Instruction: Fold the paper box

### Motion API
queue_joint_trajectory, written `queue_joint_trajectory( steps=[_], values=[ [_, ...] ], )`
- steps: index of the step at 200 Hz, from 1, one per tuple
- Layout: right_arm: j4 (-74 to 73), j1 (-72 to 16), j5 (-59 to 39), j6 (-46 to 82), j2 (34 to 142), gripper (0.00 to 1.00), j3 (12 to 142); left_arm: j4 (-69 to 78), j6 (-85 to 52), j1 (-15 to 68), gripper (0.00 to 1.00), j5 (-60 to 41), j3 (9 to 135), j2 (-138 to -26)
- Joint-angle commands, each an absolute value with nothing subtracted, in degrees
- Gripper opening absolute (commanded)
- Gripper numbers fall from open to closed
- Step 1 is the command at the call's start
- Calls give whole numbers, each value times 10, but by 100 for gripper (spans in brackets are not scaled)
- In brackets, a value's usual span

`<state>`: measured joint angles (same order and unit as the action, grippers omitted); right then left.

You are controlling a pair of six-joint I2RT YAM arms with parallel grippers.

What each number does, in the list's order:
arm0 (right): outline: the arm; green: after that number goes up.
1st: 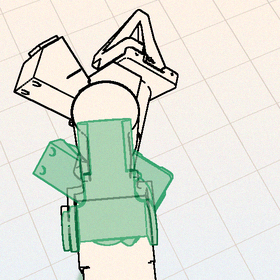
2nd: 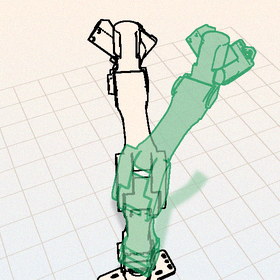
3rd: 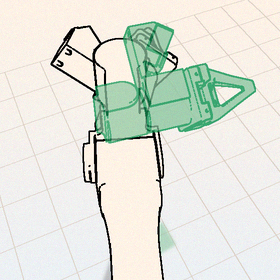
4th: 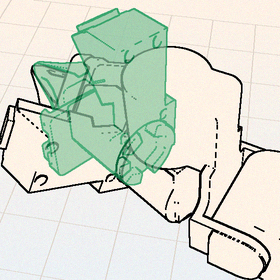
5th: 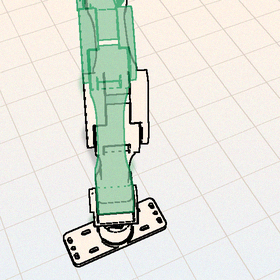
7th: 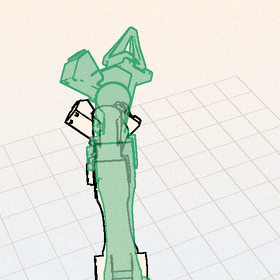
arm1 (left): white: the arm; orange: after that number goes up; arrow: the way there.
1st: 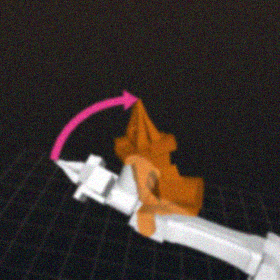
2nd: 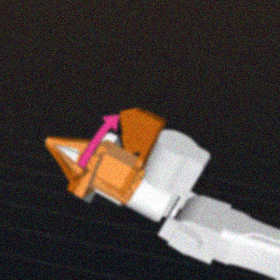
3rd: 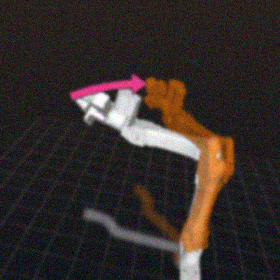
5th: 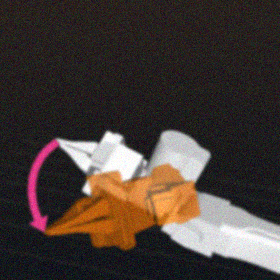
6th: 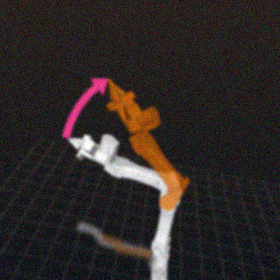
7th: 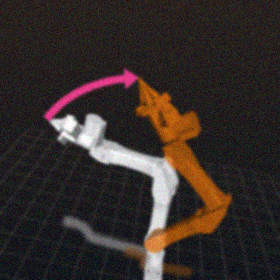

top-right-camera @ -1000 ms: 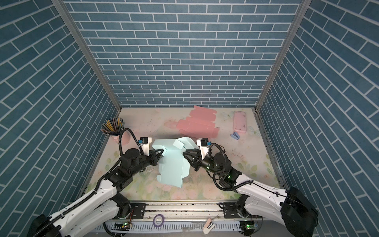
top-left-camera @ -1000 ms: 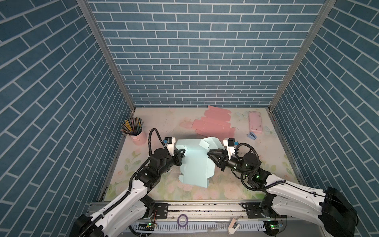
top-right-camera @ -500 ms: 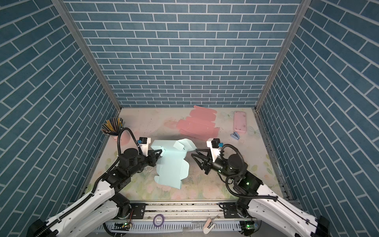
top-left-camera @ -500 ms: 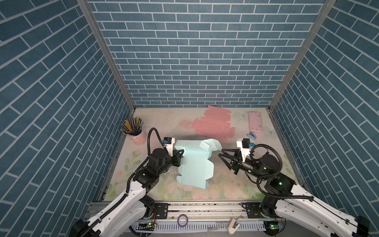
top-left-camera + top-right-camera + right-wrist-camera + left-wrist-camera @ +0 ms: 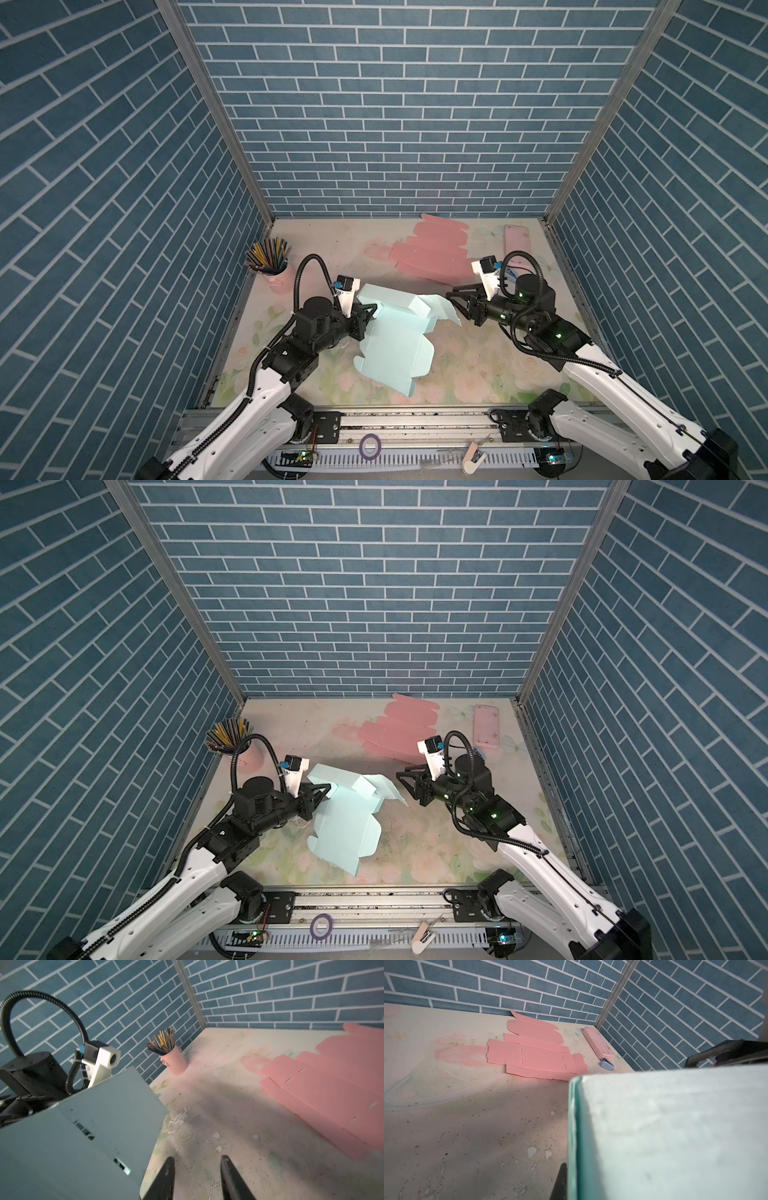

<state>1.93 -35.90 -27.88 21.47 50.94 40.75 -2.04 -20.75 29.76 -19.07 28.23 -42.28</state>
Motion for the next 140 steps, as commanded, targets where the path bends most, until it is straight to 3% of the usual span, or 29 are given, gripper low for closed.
queue_joint_trajectory(
  steps=[1, 43, 140],
  values=[
    [13, -390, -343, 188, 508, 40, 438, -25, -202, 294, 0, -178, 305, -435],
    [43, -460, -290, 142, 513, 38, 433, -31, -208, 294, 0, -163, 327, -499],
    [-4, -506, -162, 134, 567, 39, 398, 3, -222, 294, 0, -157, 322, -541]
  ],
)
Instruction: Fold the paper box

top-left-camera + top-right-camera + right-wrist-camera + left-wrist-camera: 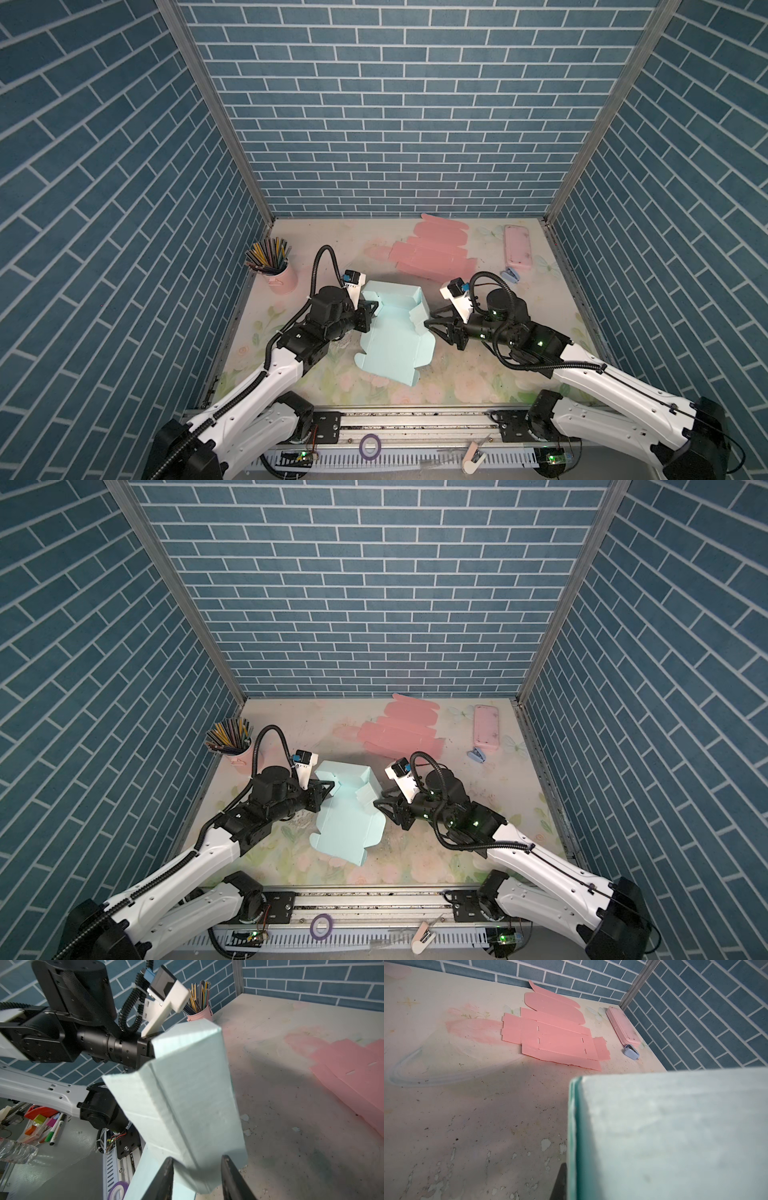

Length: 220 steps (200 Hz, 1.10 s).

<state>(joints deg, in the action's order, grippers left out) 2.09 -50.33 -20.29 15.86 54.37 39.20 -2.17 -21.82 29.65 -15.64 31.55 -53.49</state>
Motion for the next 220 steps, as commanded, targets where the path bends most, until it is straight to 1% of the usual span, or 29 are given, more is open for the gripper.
queue_joint_trajectory(
  steps=[1, 35, 59, 76, 116, 126, 177, 203, 220],
  values=[
    [-5, -507, -161, 134, 569, 39, 398, 3, -222, 294, 0, -157, 322, -541],
    [-41, -531, -98, 138, 584, 48, 400, -2, -221, 294, 0, -138, 315, -541],
    [-33, -558, -27, 125, 591, 49, 415, -11, -218, 294, 0, -106, 312, -541],
    [-19, -574, 27, 121, 612, 47, 435, -26, -211, 296, 0, -79, 315, -549],
    [18, -612, 149, 143, 696, 36, 493, -46, -207, 302, 0, -28, 318, -555],
    [26, -619, 172, 151, 716, 35, 507, -49, -207, 305, 0, -23, 318, -559],
    [67, -642, 267, 190, 804, 35, 574, -50, -208, 317, 0, 3, 313, -569],
    [82, -658, 343, 209, 844, 32, 604, -55, -212, 320, 0, 17, 315, -574],
    [81, -659, 392, 228, 866, 32, 610, -53, -217, 325, 0, 24, 313, -573]
  ],
)
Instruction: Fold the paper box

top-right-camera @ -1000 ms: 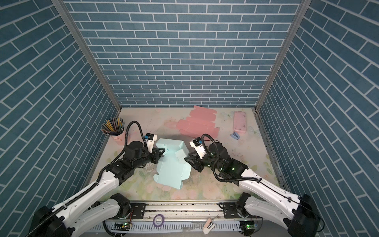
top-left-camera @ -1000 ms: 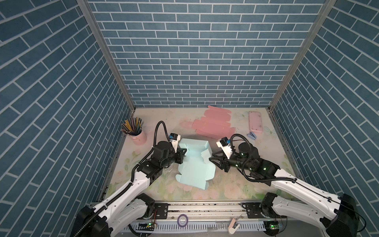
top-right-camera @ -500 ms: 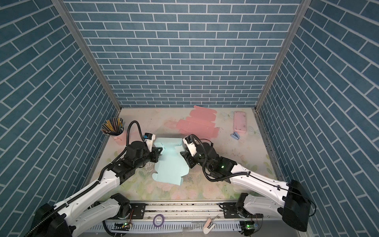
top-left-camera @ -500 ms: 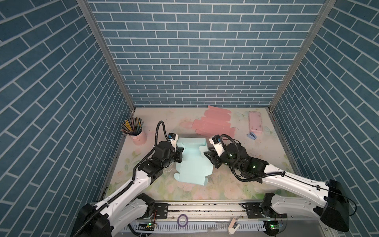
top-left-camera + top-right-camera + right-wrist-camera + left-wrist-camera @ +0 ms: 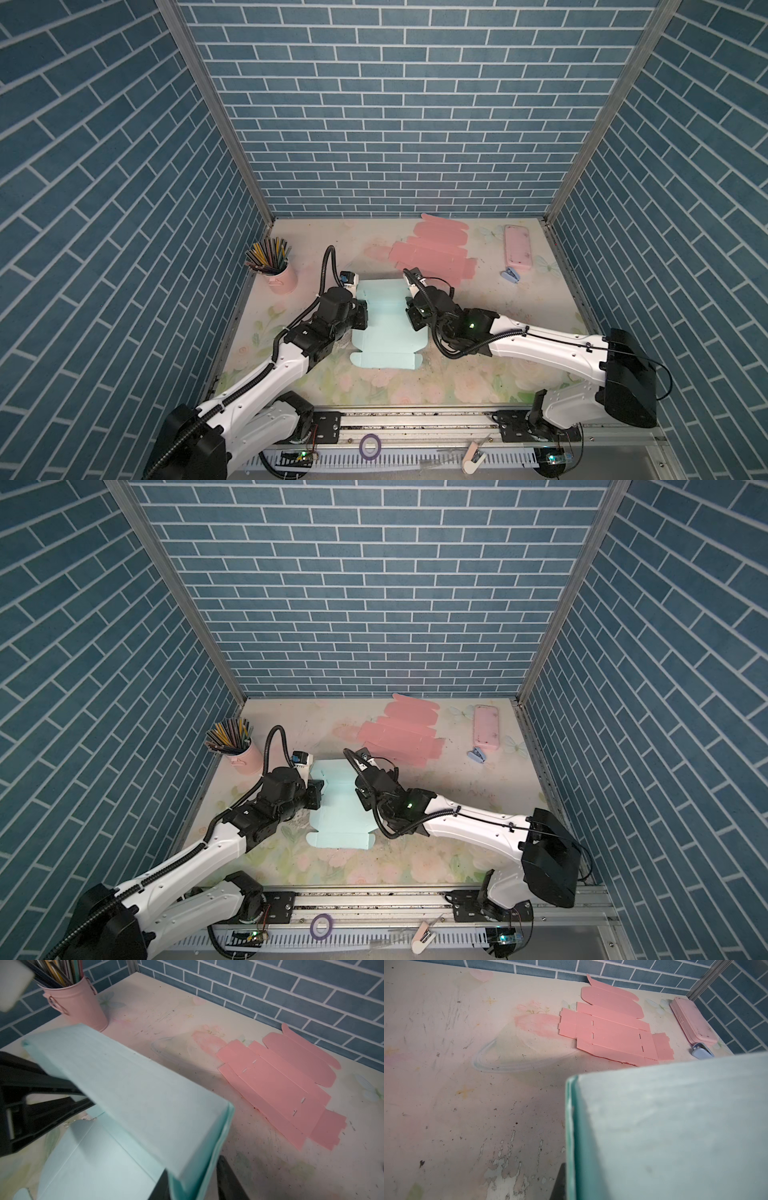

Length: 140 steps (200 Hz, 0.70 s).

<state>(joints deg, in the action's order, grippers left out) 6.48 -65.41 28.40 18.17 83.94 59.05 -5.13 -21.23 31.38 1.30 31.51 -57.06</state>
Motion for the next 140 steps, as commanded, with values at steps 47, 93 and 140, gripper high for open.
queue_joint_trajectory(
  steps=[47, 93, 140],
  values=[
    [78, -663, 467, 226, 917, 30, 641, -46, -223, 337, 0, 31, 312, -568],
    [97, -676, 529, 201, 955, 18, 674, -40, -223, 338, 0, 26, 309, -570],
    [131, -693, 626, 154, 1025, 3, 730, -18, -234, 338, 0, 8, 310, -582]
  ],
)
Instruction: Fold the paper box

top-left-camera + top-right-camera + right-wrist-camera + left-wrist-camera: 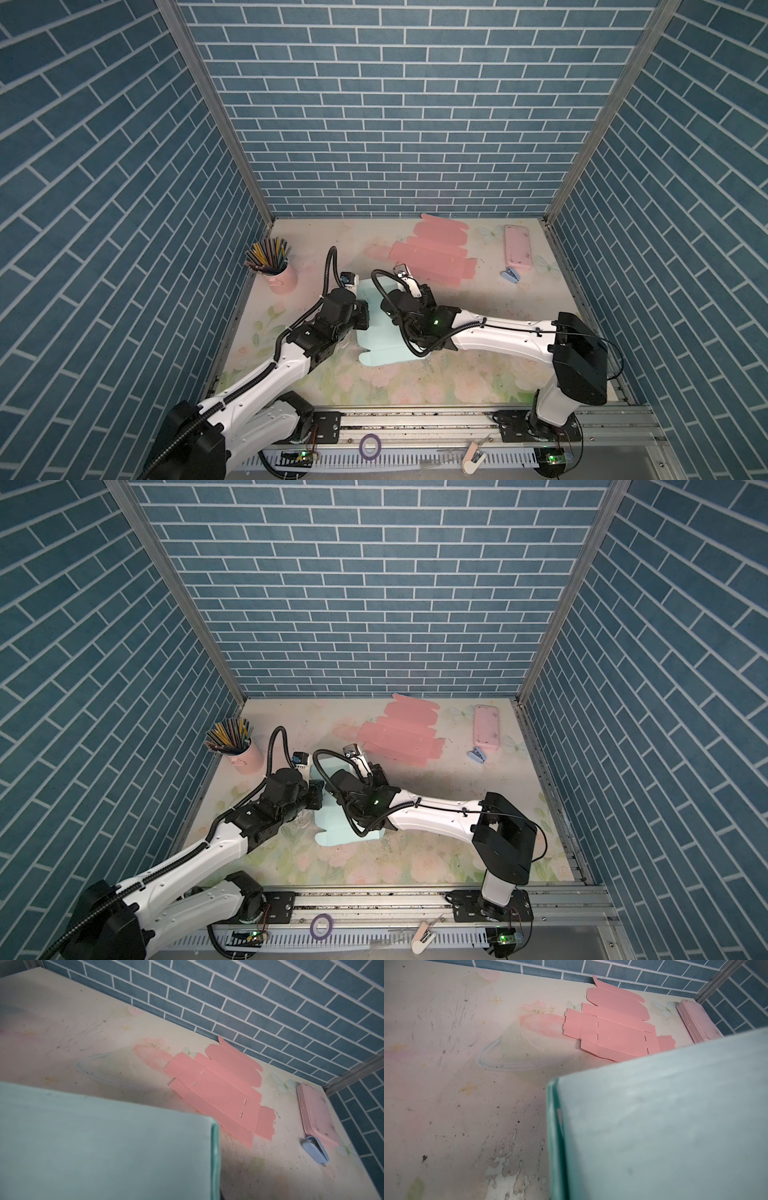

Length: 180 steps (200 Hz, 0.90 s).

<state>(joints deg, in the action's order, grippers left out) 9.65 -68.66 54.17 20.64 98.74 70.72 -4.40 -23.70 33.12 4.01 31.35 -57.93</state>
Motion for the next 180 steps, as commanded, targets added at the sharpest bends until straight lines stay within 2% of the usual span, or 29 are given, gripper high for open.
queue_joint_trajectory(
  steps=[1, 45, 70, 88, 104, 135, 152, 164, 180],
  values=[
    [131, -694, 627, 153, 1026, 2, 730, -18, -235, 338, 0, 8, 310, -583],
    [111, -697, 639, 145, 1037, 0, 733, -17, -233, 339, 0, 8, 315, -591],
    [87, -696, 631, 157, 1009, 15, 709, -14, -235, 339, 0, 16, 311, -590],
    [78, -696, 633, 163, 997, 20, 695, -5, -241, 339, 0, 12, 306, -591],
    [75, -696, 639, 166, 993, 19, 689, 0, -245, 339, 0, 11, 304, -594],
    [53, -696, 641, 164, 991, 5, 678, -1, -246, 340, 0, 15, 304, -598],
    [43, -696, 638, 160, 989, 4, 677, -2, -246, 340, 0, 20, 303, -595],
    [36, -696, 630, 158, 983, 6, 673, -2, -248, 340, 0, 26, 302, -592],
    [23, -697, 601, 154, 960, 18, 655, 0, -248, 340, 0, 29, 304, -592]
  ],
)
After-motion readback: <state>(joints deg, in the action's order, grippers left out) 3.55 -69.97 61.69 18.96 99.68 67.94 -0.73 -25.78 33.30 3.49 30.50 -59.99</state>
